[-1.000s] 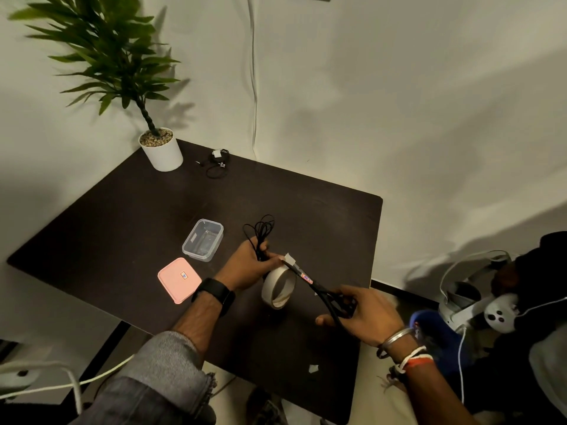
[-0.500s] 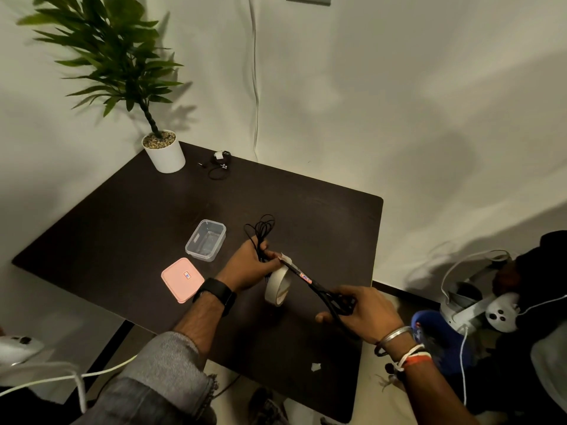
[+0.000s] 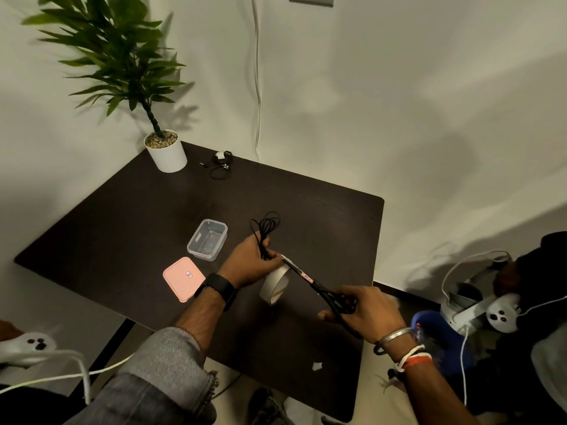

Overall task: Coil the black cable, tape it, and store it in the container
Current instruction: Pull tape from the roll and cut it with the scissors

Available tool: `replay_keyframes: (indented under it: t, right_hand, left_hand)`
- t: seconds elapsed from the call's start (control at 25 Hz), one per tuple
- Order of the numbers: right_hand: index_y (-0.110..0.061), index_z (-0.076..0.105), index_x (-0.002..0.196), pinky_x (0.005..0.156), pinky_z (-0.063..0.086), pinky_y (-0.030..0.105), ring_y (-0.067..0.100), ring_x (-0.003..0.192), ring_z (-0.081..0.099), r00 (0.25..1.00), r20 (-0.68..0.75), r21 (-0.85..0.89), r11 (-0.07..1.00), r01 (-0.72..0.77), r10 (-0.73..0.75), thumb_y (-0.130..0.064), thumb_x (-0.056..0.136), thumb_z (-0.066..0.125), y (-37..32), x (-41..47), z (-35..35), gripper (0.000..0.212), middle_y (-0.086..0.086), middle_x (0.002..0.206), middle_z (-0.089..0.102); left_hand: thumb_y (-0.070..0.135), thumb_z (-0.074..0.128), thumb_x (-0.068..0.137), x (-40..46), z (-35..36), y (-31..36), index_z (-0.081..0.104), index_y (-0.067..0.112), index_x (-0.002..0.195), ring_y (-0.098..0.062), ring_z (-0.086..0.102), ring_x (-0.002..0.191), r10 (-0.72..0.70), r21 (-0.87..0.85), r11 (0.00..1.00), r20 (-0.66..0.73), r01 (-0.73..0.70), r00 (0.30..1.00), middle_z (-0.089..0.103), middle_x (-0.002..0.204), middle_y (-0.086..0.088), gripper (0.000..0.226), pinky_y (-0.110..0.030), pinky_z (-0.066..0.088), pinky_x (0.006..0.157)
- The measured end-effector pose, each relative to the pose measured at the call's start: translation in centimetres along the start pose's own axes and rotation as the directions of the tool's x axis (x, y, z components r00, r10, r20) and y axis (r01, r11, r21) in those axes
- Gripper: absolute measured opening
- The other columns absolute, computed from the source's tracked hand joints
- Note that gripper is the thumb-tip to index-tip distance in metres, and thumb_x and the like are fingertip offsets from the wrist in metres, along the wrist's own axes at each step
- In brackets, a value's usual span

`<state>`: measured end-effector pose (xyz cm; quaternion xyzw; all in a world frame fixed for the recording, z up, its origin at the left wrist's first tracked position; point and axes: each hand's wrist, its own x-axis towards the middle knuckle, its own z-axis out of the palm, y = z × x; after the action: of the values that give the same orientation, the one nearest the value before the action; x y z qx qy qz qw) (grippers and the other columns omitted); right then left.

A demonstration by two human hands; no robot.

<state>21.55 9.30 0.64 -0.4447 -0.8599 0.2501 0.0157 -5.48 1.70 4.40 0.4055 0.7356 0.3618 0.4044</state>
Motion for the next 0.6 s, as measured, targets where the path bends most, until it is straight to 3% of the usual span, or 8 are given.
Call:
replay_keyframes:
  t: [0.24,0.44,0.6]
  right_hand:
    - [-0.048,0.065,0.108,0.052,0.034,0.012,-0.011,0.066,0.049,1.0,-0.01,0.019,0.999,-0.026,0.027,-0.105,0.046,0.038,0.2,0.1,0.5,0.088,-0.029,0.07,0.052]
    - [-0.054,0.059,0.092,0.05,0.035,0.014,-0.008,0.065,0.052,0.999,-0.007,0.001,0.999,-0.032,0.032,-0.105,0.044,0.038,0.6,0.3,0.7,0.073,-0.027,0.069,0.054]
    - [-0.05,0.063,0.099,0.054,0.048,0.02,-0.003,0.066,0.056,0.998,-0.04,-0.013,0.999,-0.044,0.043,-0.105,0.047,0.041,1.0,0.5,1.0,0.079,-0.024,0.07,0.057]
  left_hand:
    - [0.019,0.072,0.084,0.4,-0.1,0.3,0.047,0.019,0.088,-0.027,0.066,0.09,0.026,0.089,0.996,-0.003,-0.026,1.0,0.057,0.084,-0.004,0.026,-0.051,0.055,0.09]
    - [0.02,0.075,0.084,0.7,-0.3,0.3,0.048,0.019,0.092,-0.027,0.07,0.102,0.003,0.078,0.997,0.038,-0.006,0.999,0.064,0.086,-0.003,0.028,-0.048,0.055,0.094]
    - [0.021,0.075,0.083,1.1,-0.3,0.2,0.048,0.017,0.092,-0.021,0.072,0.101,0.026,0.085,0.996,0.039,-0.03,0.999,0.071,0.089,-0.011,0.029,-0.05,0.053,0.097]
